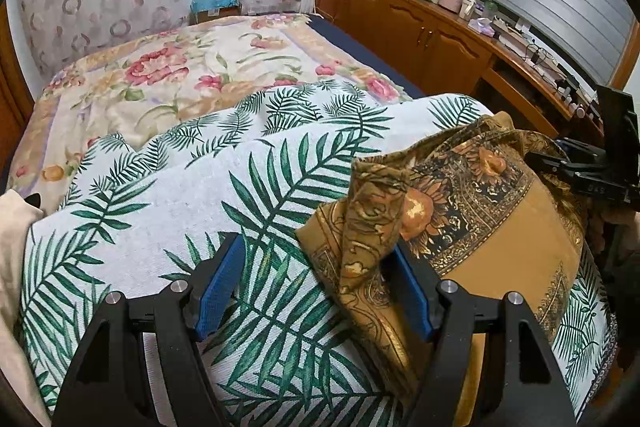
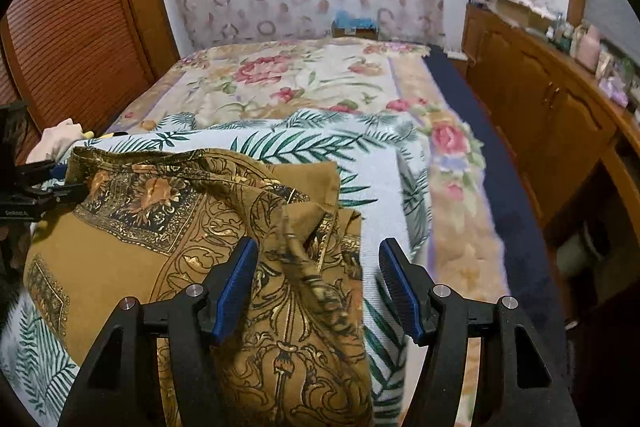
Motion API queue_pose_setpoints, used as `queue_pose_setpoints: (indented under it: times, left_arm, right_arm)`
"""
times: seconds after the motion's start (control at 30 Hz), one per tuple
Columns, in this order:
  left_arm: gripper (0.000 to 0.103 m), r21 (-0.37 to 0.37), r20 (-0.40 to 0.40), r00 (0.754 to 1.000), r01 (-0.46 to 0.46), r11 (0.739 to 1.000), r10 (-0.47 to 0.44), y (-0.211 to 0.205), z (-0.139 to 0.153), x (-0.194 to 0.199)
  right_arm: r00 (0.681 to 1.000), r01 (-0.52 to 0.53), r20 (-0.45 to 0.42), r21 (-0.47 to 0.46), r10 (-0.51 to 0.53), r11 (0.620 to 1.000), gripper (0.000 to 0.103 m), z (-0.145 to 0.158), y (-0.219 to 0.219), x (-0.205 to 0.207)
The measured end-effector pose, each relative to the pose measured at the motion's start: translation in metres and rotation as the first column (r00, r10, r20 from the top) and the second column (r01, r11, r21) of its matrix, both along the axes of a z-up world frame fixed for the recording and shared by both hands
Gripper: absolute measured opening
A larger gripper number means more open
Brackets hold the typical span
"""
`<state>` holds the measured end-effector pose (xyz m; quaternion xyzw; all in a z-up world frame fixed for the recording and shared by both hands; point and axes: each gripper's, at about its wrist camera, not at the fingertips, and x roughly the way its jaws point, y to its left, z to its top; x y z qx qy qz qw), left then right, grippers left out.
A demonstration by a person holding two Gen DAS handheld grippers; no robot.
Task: Fold small clothes
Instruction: 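Lift the folded shirt off the bed with both grippers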
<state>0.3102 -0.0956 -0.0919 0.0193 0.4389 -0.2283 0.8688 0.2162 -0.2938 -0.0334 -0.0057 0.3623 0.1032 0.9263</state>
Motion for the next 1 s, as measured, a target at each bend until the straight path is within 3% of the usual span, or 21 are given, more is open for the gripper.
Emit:
queue_pose_setpoints:
  times: [0.17,0.27,0.33,0.4,0.47,0.5,0.53,0.63,0.83,1.0]
  left_arm:
    - [0.072,-0.009,0.005,1.000,0.011,1.000,-0.011,0.000,-0.001,0.000]
    - [0.060,-0.023,0.011,0.999,0.040,0.999,-0.040,-0.003,-0.001,-0.001]
    - [0.047,-0.035,0.008,0.998,0.061,0.998,-0.061,-0.006,-0.001,-0.001]
    - [0.041,-0.039,0.010,0.997,0.072,0.997,-0.071,-0.009,0.000,-0.001]
    - [0.028,-0.052,0.009,0.996,0.089,0.995,-0.088,-0.011,0.001,-0.003]
    - [0.015,-0.068,0.000,0.995,0.103,0.992,-0.103,-0.012,0.002,-0.004]
    - [0.012,-0.066,0.004,0.995,0.102,0.993,-0.102,-0.014,0.004,-0.007]
    - [0.009,-0.045,0.058,0.993,0.105,0.994,-0.102,-0.017,0.016,-0.018]
    - [0.009,-0.109,0.171,0.981,0.113,0.988,-0.093,-0.008,0.058,-0.050]
    - [0.009,-0.119,0.275,0.960,0.082,0.989,-0.047,0.009,0.093,-0.078]
  right_arm:
    - [0.999,-0.030,-0.039,0.110,0.034,0.993,0.065,0.000,-0.017,0.010]
    - [0.997,-0.055,-0.041,0.111,0.060,0.992,0.064,0.001,-0.020,0.013]
    - [0.995,-0.091,-0.039,0.122,0.096,0.988,0.052,-0.001,-0.018,0.013]
    - [0.992,-0.117,-0.037,0.128,0.122,0.985,0.042,-0.001,-0.018,0.013]
    - [0.989,-0.140,-0.037,0.143,0.147,0.980,0.030,-0.001,-0.021,0.011]
    - [0.988,-0.147,-0.028,0.147,0.152,0.978,0.021,-0.001,-0.022,0.009]
    - [0.986,-0.159,-0.021,0.155,0.164,0.975,0.018,0.000,-0.023,0.007]
    - [0.987,-0.163,0.021,0.128,0.162,0.978,0.016,0.004,-0.022,-0.006]
    - [0.975,-0.180,0.153,0.099,0.164,0.979,0.015,0.035,-0.020,-0.042]
    - [0.951,-0.207,0.246,0.051,0.189,0.977,0.014,0.065,-0.009,-0.066]
